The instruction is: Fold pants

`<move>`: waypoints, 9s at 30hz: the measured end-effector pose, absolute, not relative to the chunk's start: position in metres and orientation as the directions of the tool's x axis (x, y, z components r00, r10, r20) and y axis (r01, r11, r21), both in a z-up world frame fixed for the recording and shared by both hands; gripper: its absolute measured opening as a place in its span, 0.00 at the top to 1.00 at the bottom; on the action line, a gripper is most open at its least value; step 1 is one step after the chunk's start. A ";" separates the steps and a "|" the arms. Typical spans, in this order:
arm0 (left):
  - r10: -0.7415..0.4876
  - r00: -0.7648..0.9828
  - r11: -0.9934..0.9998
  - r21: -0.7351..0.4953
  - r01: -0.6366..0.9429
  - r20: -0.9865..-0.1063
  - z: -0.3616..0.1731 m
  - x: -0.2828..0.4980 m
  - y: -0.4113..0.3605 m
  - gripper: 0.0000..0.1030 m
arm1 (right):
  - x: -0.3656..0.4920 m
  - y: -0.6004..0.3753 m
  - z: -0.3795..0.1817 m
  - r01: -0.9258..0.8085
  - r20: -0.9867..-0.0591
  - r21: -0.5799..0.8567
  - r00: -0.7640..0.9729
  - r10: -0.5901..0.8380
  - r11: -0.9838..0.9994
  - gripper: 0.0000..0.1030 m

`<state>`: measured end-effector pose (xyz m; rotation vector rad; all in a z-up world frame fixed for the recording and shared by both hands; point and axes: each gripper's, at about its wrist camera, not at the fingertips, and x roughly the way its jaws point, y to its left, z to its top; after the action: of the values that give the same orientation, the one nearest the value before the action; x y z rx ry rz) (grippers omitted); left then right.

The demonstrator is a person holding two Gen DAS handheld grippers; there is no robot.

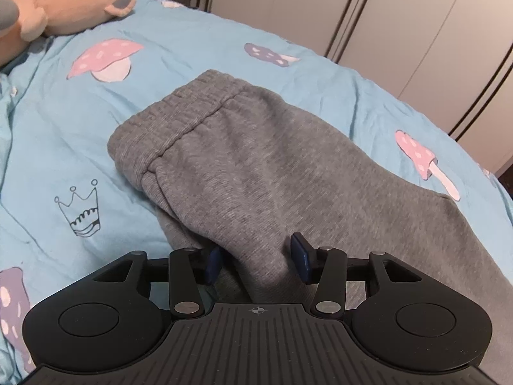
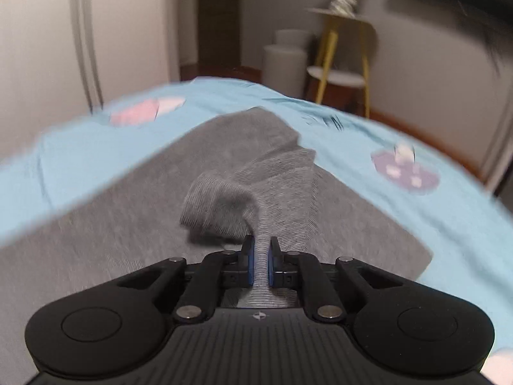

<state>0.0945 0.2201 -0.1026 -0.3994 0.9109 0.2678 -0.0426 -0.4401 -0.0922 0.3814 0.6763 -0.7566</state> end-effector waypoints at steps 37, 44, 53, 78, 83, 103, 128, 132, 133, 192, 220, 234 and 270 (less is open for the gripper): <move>0.030 0.737 0.956 -0.196 -0.218 -0.675 -0.035 0.039 0.110 0.03 | -0.149 -0.466 -0.073 0.716 -0.537 0.518 0.698 -0.475 0.468 0.54; -0.103 0.631 0.983 -0.176 -0.053 -0.769 -0.067 0.052 0.031 0.03 | -0.120 -0.472 -0.115 0.597 -0.622 0.666 0.775 -0.109 0.447 0.25; -0.095 0.457 0.976 -0.173 -0.130 -0.885 -0.099 0.065 0.036 0.03 | -0.111 -0.465 -0.113 0.521 -0.594 0.649 0.802 -0.059 0.555 0.03; -0.034 0.396 0.985 -0.099 -0.143 -0.918 -0.111 0.082 0.031 0.02 | -0.065 -0.410 -0.118 0.479 -0.738 0.136 0.633 -0.234 0.867 0.03; -0.036 0.397 0.983 -0.104 -0.153 -0.917 -0.113 0.083 0.034 0.02 | -0.083 -0.440 -0.113 0.532 -0.711 0.186 0.653 -0.261 0.826 0.03; -0.030 0.407 0.977 -0.113 -0.183 -0.913 -0.115 0.084 0.036 0.00 | -0.210 -0.555 -0.146 0.643 -0.577 0.746 0.754 -0.313 0.175 0.55; -0.036 0.405 0.975 -0.121 -0.185 -0.914 -0.114 0.088 0.035 0.00 | -0.166 -0.546 -0.113 0.706 -0.621 0.571 0.705 -0.342 0.418 0.87; -0.057 0.427 0.967 -0.157 -0.203 -0.903 -0.109 0.082 0.040 0.00 | -0.146 -0.530 -0.085 0.737 -0.645 0.448 0.659 -0.387 0.506 0.89; -0.067 0.432 0.963 -0.171 -0.208 -0.899 -0.106 0.080 0.042 0.00 | -0.139 -0.521 -0.070 0.719 -0.621 0.435 0.676 -0.397 0.542 0.89; -0.441 0.410 0.896 -0.415 0.155 -0.798 -0.071 0.113 -0.013 0.38 | -0.120 -0.336 -0.122 0.467 -0.597 0.754 0.780 0.187 0.462 0.38; -0.582 0.375 0.811 -0.547 0.209 -0.721 -0.055 0.144 -0.015 0.46 | -0.110 -0.340 -0.129 0.448 -0.585 0.772 0.778 0.228 0.452 0.21; -0.453 0.524 0.892 -0.355 0.281 -0.721 -0.051 0.172 -0.016 0.93 | -0.106 -0.338 -0.130 0.446 -0.593 0.760 0.774 0.223 0.473 0.21; -0.442 0.362 0.891 -0.355 0.283 -0.820 -0.081 0.118 -0.009 0.81 | -0.098 -0.330 -0.128 0.440 -0.606 0.738 0.766 0.215 0.512 0.14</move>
<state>0.1179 -0.0089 -0.0811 -0.1630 1.1060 -0.4694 -0.0984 -0.3296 -0.1277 1.0478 0.7172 -0.1501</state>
